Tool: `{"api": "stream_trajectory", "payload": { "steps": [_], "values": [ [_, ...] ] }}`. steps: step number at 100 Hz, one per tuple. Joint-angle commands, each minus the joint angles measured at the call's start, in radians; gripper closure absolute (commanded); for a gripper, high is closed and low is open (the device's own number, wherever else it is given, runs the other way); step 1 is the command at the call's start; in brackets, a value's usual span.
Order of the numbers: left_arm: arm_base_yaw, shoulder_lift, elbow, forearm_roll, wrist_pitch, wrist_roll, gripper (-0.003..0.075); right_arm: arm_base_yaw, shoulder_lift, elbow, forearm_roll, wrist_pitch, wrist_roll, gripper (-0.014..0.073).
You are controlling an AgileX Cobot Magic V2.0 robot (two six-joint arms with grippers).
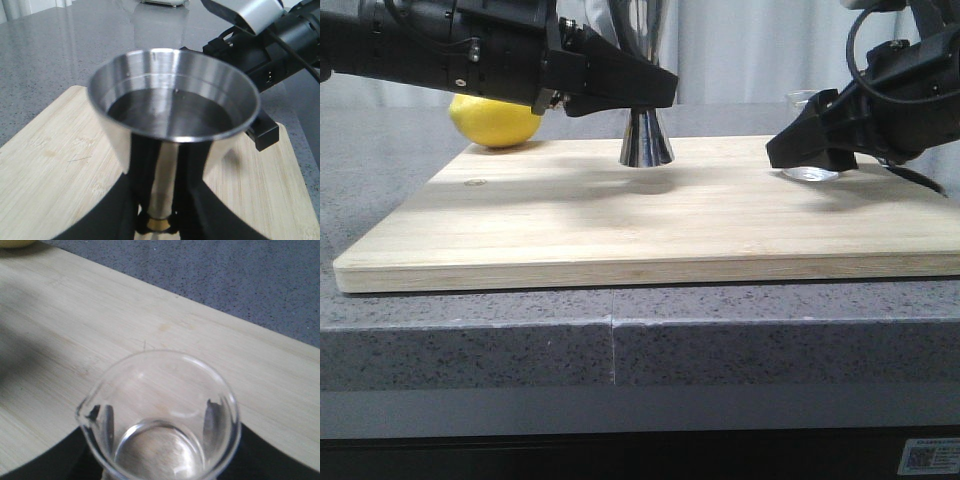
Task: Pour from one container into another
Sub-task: 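Lower the empty beaker with the right gripper onto the board, then open the right gripper and lift it away from the beaker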
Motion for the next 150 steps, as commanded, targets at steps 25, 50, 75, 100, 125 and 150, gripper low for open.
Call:
{"api": "stream_trajectory", "payload": {
  "steps": [25, 50, 75, 100, 125, 150],
  "values": [
    [-0.008, -0.045, -0.029, -0.072, 0.063, -0.002, 0.0713, -0.006, -0.035, -0.03, 0.034, -0.027, 0.021, 0.0021],
    [-0.008, -0.045, -0.029, -0.072, 0.063, -0.002, 0.0713, -0.004, -0.074, -0.03, -0.048, -0.012, 0.18, 0.0013],
    [-0.008, -0.045, -0.029, -0.072, 0.063, -0.002, 0.0713, -0.004, -0.155, -0.005, -0.344, 0.042, 0.526, 0.0013],
    [-0.008, -0.045, -0.029, -0.072, 0.063, -0.002, 0.0713, -0.004, -0.256, -0.004, -0.72, 0.104, 0.925, 0.0013],
    [-0.008, -0.045, -0.029, -0.073, 0.063, -0.002, 0.0713, -0.004, -0.361, 0.008, -0.919, 0.043, 1.183, 0.0015],
    [-0.008, -0.045, -0.029, -0.073, 0.063, -0.002, 0.0713, -0.004, -0.445, 0.008, -0.919, -0.011, 1.186, 0.0019]
  ]
}}
